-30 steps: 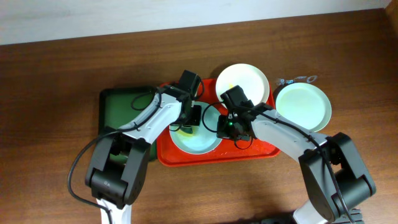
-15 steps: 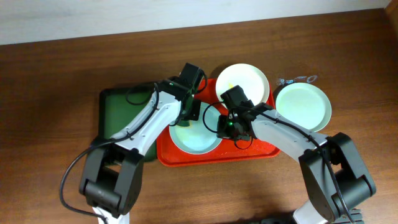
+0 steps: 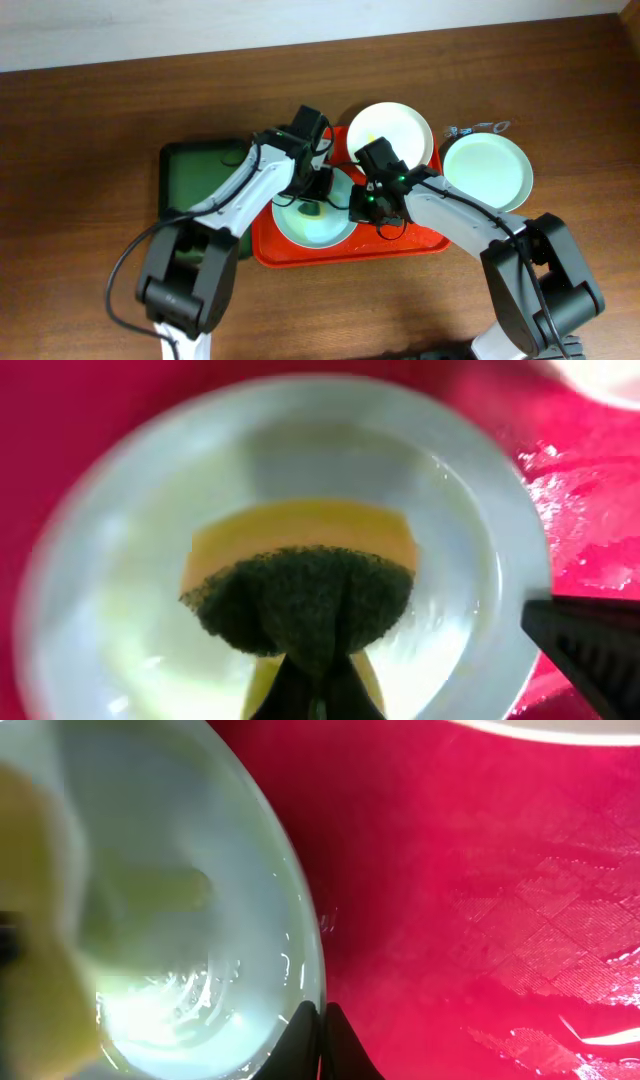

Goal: Clean dirty plates on tray and stack at the side
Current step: 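Scrub the light blue plate with the sponge while right gripper holds rim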

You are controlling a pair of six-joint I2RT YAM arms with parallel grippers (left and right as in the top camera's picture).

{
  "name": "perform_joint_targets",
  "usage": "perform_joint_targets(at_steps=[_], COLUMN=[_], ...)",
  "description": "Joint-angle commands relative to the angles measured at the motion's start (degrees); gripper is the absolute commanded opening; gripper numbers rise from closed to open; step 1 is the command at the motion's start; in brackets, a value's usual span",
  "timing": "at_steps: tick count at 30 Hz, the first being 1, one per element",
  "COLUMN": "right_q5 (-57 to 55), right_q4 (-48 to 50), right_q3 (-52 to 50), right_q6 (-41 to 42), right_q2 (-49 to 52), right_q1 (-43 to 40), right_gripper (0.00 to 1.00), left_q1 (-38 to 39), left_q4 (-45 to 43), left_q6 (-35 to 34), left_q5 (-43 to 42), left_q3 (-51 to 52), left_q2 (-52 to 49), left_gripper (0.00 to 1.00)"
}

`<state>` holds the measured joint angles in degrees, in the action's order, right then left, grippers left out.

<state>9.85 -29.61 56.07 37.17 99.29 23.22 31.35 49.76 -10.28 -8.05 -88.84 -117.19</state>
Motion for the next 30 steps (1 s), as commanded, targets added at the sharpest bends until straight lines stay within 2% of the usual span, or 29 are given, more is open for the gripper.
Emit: perform_joint_targets(at_steps=[1, 5, 11, 13, 15, 17, 20, 26, 30], right_q5=[0.0, 0.1, 0.0, 0.1, 0.0, 0.0, 0.0, 0.1, 0.1], right_q4=[-0.1, -0.1, -0.1, -0.1, -0.1, -0.1, -0.1, -0.1, -0.1], right_q3=[-0.3, -0.3, -0.3, -0.3, -0.3, -0.3, -0.3, -0.3, -0.3], right_q6=[-0.3, -0.3, -0.3, -0.3, -0.3, -0.3, -0.3, -0.3, -0.3], right_q2=[0.3, 0.3, 0.3, 0.3, 0.3, 0.3, 0.3, 0.3, 0.3], right_q1=[-0.4, -0.4, -0.4, -0.4, -0.4, -0.4, -0.4, -0.4, -0.4], right_gripper=[0.04, 0.04, 0.04, 0.04, 0.04, 0.04, 0.04, 0.04, 0.04], left_q1=[-0.6, -0.5, -0.5, -0.5, -0.5, -0.7, -1.9, -3.9, -3.3], left_q4=[0.7, 0.1, 0.0, 1.5, 4.3, 5.3, 4.9, 6.3, 5.1], left_q6=[0.9, 0.7, -3.0, -2.8, 2.3, 2.2, 2.2, -0.6, -0.9], left_q5=[10.1, 12.5, 13.8, 8.0, -4.4, -6.1, -5.0, 8.6, 8.1], left_q3=[-0.4, 1.7, 1.8, 1.8, 1.5, 0.3, 0.0, 0.3, 3.2], left_q2=[4.2, 2.5, -7.0, -9.6, -9.4, -7.5, -1.5, 0.2, -0.2], left_gripper=[0.00, 0.00, 0.00, 0.00, 0.00, 0.00, 0.00, 0.00, 0.00])
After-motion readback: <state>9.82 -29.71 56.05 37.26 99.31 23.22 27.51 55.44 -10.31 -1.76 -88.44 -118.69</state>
